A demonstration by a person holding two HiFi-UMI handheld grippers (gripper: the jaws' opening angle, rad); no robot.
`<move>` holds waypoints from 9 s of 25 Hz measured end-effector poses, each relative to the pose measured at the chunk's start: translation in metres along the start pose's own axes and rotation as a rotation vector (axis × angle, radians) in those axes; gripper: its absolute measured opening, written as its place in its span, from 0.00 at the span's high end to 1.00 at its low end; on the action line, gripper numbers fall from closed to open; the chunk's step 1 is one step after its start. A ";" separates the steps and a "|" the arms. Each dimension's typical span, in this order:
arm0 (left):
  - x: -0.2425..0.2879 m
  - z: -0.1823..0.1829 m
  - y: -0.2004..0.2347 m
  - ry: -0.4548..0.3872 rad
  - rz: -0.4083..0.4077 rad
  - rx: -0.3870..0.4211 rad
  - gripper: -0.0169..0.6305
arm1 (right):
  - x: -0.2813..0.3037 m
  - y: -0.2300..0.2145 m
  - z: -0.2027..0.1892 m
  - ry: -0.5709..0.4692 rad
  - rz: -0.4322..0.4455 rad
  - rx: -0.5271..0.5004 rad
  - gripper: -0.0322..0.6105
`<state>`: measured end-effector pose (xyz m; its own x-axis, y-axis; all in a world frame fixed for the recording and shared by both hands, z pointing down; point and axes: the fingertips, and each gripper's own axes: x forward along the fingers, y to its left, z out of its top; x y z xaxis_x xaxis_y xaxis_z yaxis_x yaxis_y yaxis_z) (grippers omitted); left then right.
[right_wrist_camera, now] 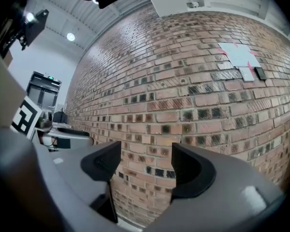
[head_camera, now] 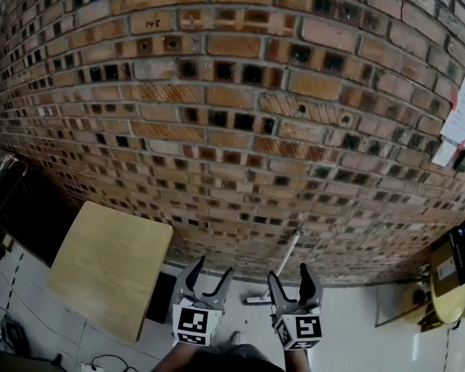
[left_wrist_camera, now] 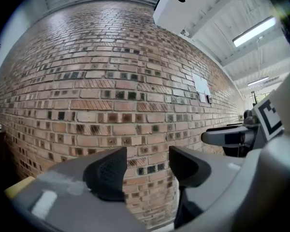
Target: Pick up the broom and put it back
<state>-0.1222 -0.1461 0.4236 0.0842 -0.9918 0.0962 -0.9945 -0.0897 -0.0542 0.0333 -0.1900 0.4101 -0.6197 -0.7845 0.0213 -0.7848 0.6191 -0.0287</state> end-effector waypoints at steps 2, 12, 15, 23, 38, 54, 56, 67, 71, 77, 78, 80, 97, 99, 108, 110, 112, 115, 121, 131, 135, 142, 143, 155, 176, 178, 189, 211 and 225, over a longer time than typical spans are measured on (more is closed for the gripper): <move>0.014 0.002 0.004 0.009 0.019 -0.005 0.55 | 0.016 -0.011 0.003 0.005 0.012 0.005 0.43; 0.073 0.000 -0.011 0.048 -0.157 0.042 0.58 | 0.037 -0.039 -0.021 0.073 -0.049 0.015 0.43; 0.086 -0.015 -0.023 0.089 -0.219 0.034 0.58 | 0.025 -0.054 -0.042 0.117 -0.114 0.042 0.43; 0.113 -0.061 -0.055 0.185 -0.350 0.025 0.58 | -0.001 -0.083 -0.095 0.177 -0.174 0.080 0.45; 0.175 -0.103 -0.129 0.219 -0.529 0.123 0.57 | -0.185 -0.185 -0.204 0.292 -0.451 0.133 0.45; 0.169 -0.134 -0.064 0.301 -0.360 0.133 0.56 | 0.023 -0.161 -0.329 0.444 -0.110 0.168 0.31; 0.164 -0.139 -0.048 0.316 -0.315 0.125 0.56 | 0.064 -0.165 -0.348 0.484 -0.099 0.148 0.31; 0.127 -0.157 0.032 0.378 -0.112 0.069 0.56 | 0.201 -0.229 -0.398 0.573 -0.195 0.199 0.38; 0.117 -0.163 0.044 0.389 -0.080 0.041 0.56 | 0.207 -0.230 -0.402 0.592 -0.202 0.197 0.66; 0.111 -0.166 0.047 0.375 -0.070 0.002 0.56 | 0.171 -0.196 -0.394 0.639 -0.186 0.112 0.81; 0.111 -0.165 0.047 0.371 -0.072 -0.004 0.56 | 0.160 -0.188 -0.393 0.647 -0.178 0.108 0.81; 0.110 -0.163 0.047 0.360 -0.078 -0.010 0.56 | 0.134 -0.172 -0.390 0.677 -0.173 0.118 0.81; 0.082 -0.052 0.066 0.116 -0.069 -0.035 0.56 | 0.075 -0.080 -0.098 0.261 -0.171 0.072 0.83; 0.073 -0.032 0.072 0.086 -0.057 -0.040 0.56 | 0.071 -0.063 -0.054 0.187 -0.163 0.049 0.83; 0.046 0.071 0.087 -0.127 -0.019 -0.017 0.59 | 0.063 -0.010 0.087 -0.107 -0.129 -0.051 0.84; 0.041 0.079 0.089 -0.137 -0.017 -0.010 0.59 | 0.062 -0.006 0.096 -0.121 -0.124 -0.057 0.84; 0.037 0.083 0.091 -0.141 -0.011 -0.006 0.59 | 0.060 -0.004 0.099 -0.126 -0.125 -0.065 0.84; 0.034 0.082 0.096 -0.140 0.002 -0.007 0.59 | 0.059 -0.003 0.100 -0.127 -0.134 -0.068 0.84; 0.032 0.076 0.096 -0.126 -0.004 -0.006 0.59 | 0.063 -0.004 0.092 -0.104 -0.134 -0.063 0.84; 0.037 0.077 0.105 -0.153 0.017 -0.035 0.60 | 0.074 0.001 0.085 -0.088 -0.113 -0.068 0.84; 0.041 0.076 0.103 -0.148 0.005 -0.034 0.60 | 0.075 -0.002 0.081 -0.081 -0.112 -0.063 0.84; 0.055 0.074 0.082 -0.131 -0.064 -0.031 0.60 | 0.064 -0.020 0.074 -0.073 -0.140 -0.046 0.84; 0.058 0.073 0.077 -0.128 -0.077 -0.031 0.60 | 0.061 -0.025 0.073 -0.072 -0.148 -0.042 0.84; 0.099 0.064 -0.016 -0.090 -0.305 -0.013 0.60 | 0.005 -0.091 0.052 -0.032 -0.266 -0.047 0.84; 0.156 -0.006 -0.165 0.057 -0.629 0.075 0.60 | -0.091 -0.200 -0.108 0.277 -0.385 -0.046 0.84; 0.164 -0.019 -0.173 0.084 -0.642 0.080 0.60 | -0.094 -0.211 -0.136 0.319 -0.401 -0.033 0.85; 0.201 -0.073 -0.186 0.194 -0.651 0.094 0.60 | -0.084 -0.252 -0.268 0.531 -0.462 0.033 0.85; 0.199 -0.126 -0.092 0.297 -0.426 0.022 0.60 | 0.116 -0.298 -0.396 0.698 -0.384 0.175 0.84; 0.178 -0.133 -0.044 0.293 -0.324 -0.036 0.60 | 0.134 -0.311 -0.378 0.717 -0.406 0.143 0.49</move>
<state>-0.0719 -0.3064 0.5755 0.3764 -0.8446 0.3808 -0.9215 -0.3839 0.0594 0.1911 -0.4744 0.7992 -0.1832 -0.7039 0.6863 -0.9694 0.2452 -0.0074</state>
